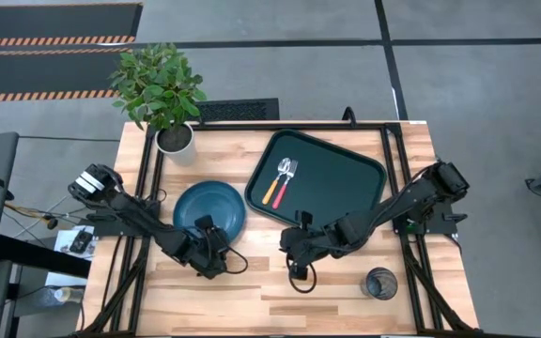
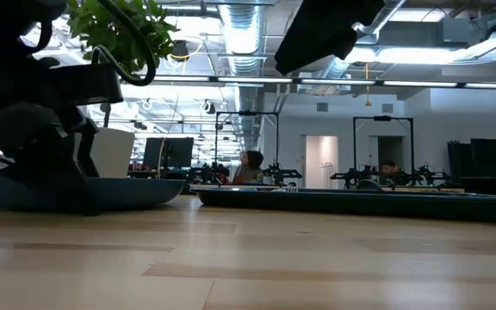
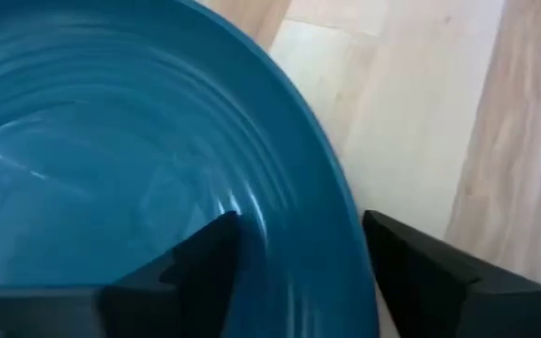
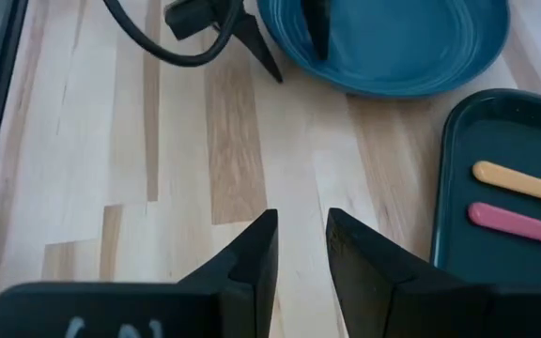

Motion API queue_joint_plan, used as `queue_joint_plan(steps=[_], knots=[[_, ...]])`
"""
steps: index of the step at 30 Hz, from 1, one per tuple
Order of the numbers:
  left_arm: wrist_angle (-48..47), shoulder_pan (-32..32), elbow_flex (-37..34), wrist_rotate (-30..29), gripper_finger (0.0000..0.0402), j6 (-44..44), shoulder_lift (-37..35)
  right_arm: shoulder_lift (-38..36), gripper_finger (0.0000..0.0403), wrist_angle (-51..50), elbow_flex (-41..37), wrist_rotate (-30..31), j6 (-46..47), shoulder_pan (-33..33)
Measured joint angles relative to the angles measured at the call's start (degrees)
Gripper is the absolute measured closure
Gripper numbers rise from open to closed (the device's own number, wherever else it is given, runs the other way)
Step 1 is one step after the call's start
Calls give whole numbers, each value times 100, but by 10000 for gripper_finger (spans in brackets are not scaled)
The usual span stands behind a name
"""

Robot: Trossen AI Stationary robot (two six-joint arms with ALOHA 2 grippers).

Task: Pick and place plate/cup/fork/spoon on tray
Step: Put the blue plate on the black tray to the right of the pink fork

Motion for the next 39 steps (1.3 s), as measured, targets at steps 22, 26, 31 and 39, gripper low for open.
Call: queue_joint_plan(steps=[22, 26, 31, 39], knots=[[-1897, -330, 1376, -35, 399, -855, 90, -2, 285, -201, 0, -24, 1123, 136], [-2448, -469, 1790, -150, 401, -929, 90, -2, 285, -477, 0, -13, 1848, 150], [-2660, -569, 2150, -209, 401, -927, 90, -63, 285, -661, -2, 8, 2276, 293], [-2916, -588, 2565, -355, 401, -826, 90, -622, 285, -1481, 0, 347, 3033, 771]])
